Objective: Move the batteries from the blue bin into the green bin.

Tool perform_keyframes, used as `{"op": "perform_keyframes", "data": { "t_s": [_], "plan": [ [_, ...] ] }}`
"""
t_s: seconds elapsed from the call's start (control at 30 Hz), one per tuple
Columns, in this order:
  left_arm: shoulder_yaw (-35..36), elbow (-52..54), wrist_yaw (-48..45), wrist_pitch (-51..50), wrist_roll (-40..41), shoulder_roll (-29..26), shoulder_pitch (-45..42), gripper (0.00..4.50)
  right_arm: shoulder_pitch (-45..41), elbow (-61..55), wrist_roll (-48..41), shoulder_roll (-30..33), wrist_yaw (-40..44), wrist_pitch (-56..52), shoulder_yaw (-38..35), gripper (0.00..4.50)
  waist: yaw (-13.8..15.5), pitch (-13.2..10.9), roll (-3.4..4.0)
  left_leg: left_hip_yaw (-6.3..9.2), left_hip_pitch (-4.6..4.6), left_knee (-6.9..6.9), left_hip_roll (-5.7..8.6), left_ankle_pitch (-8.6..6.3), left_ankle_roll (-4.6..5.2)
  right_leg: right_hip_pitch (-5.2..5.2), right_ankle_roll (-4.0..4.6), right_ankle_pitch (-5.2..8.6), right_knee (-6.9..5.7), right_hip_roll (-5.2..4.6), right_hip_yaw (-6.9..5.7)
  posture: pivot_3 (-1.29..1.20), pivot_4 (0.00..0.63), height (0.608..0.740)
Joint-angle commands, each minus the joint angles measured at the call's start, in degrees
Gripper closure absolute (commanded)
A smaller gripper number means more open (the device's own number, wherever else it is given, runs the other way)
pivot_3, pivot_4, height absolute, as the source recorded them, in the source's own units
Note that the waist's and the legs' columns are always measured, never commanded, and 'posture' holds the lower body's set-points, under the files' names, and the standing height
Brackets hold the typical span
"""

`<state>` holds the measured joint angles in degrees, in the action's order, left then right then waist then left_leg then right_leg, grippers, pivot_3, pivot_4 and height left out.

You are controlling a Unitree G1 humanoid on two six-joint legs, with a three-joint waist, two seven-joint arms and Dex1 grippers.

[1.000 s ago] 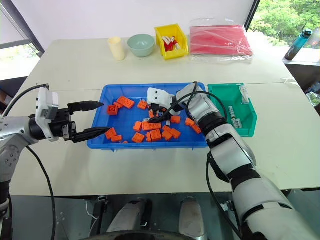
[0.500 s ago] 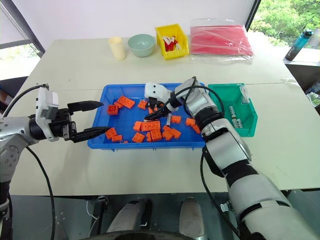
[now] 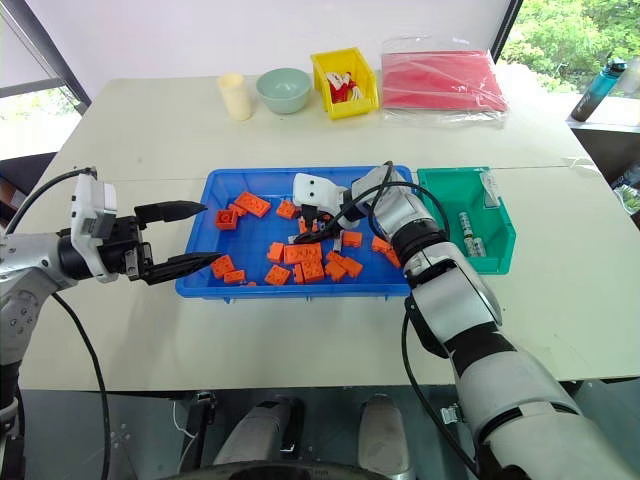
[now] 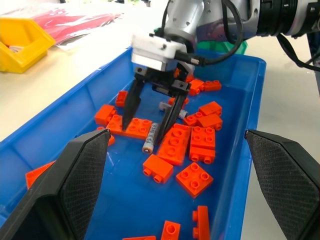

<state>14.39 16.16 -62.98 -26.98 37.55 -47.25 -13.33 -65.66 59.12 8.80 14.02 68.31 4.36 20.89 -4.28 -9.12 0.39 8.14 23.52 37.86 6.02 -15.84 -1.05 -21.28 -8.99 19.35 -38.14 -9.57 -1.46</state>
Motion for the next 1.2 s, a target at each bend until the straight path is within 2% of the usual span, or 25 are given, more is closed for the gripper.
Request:
{"op": "perform_keyframes", "data": {
  "t_s": [0.03,0.17,0.27,0.4,0.7,0.87,1.2],
  "plan": [
    [1.8,1.1,0.2,0.5,0.7,-1.1,-0.9,0.0,-0.1,-2.0,-0.2,0.2,0.3,0.4,-1.0,1.75,0.0,0.0,0.0,0.0,0.0,0.0,0.0,0.0,0.0,0.0,0.0,0.0,0.0,0.0,0.0,0.0,0.15,0.737],
    [1.3,0.6,0.2,0.7,0.4,-0.8,-1.7,0.0,0.6,-1.8,0.6,0.4,-0.1,0.8,-0.5,1.75,0.0,0.0,0.0,0.0,0.0,0.0,0.0,0.0,0.0,0.01,0.0,0.0,0.0,0.0,0.0,0.0,0.15,0.737],
    [0.9,0.1,0.0,0.8,0.3,-0.7,-2.2,0.0,1.0,-2.2,1.1,0.5,0.3,1.4,0.0,2.58,0.0,0.0,-0.01,0.0,0.0,0.0,0.0,0.0,0.0,0.01,0.0,0.0,0.0,0.0,0.0,0.0,0.15,0.737],
    [0.6,-0.2,-0.1,0.8,0.1,-0.7,-2.7,0.0,1.4,-3.7,1.9,0.8,0.3,2.3,0.2,4.31,0.1,0.0,-0.05,0.02,-0.03,0.01,0.01,0.0,0.0,0.05,0.0,0.0,0.0,0.0,0.0,0.0,0.15,0.737],
    [0.3,-0.6,-0.3,1.1,-0.2,-0.3,-2.9,0.0,2.9,-10.4,2.2,1.8,2.0,0.3,0.2,4.31,0.1,0.0,-0.05,0.02,-0.02,0.01,0.0,0.0,0.0,0.04,0.0,0.0,0.0,0.01,-0.01,0.0,0.15,0.737],
    [0.1,-0.7,-0.4,1.4,-0.4,-0.2,-3.1,0.0,3.4,-13.1,1.3,2.1,1.0,-4.8,-0.9,4.31,0.1,0.0,-0.05,0.01,-0.02,0.01,0.0,0.0,0.0,0.04,0.0,0.0,0.0,0.01,0.0,0.0,0.15,0.737],
    [0.3,-1.5,-1.2,1.6,-0.5,-0.6,-3.0,0.0,9.6,-39.2,-5.5,5.0,-1.6,-30.1,-6.6,4.31,0.3,0.0,-0.05,0.02,-0.01,0.01,0.0,0.0,0.0,0.05,0.0,0.0,-0.02,-0.01,0.0,0.0,0.15,0.737]
  ]
}}
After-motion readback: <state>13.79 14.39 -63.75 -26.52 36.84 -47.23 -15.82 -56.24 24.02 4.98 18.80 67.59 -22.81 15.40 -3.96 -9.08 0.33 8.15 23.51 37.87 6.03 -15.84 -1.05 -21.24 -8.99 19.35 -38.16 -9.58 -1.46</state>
